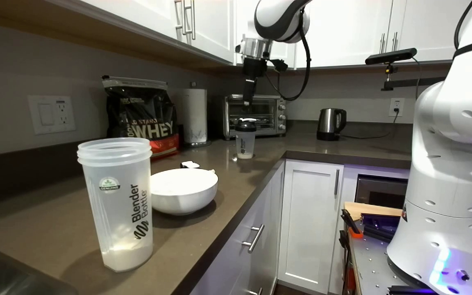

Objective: Remove the lid from the shaker.

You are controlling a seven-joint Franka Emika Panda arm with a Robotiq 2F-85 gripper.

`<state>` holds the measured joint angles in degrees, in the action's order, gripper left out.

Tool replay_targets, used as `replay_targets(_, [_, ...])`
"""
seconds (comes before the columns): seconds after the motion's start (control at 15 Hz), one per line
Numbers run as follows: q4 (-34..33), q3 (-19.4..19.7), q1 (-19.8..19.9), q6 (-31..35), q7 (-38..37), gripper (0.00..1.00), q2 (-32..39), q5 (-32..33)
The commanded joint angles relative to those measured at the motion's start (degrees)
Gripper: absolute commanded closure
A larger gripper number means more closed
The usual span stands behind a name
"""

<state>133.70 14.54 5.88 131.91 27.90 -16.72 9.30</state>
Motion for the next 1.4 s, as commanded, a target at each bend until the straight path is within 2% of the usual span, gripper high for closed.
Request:
replay_targets(0.0, [-3.24, 1.66, 2.39, 1.92, 2.44, 0.00, 3.15, 1.99])
replay_targets(0.67, [-10.03, 3.73, 5.50, 1.80, 3.26, 0.00, 11.61, 1.61])
replay_targets(1.2, [-15.64, 4.05, 7.82, -1.05, 8.39, 0.00, 17.88, -1.91])
replay_targets(1.33, [-16.39, 3.92, 8.57, -1.45, 9.27, 0.09, 18.94, -2.47])
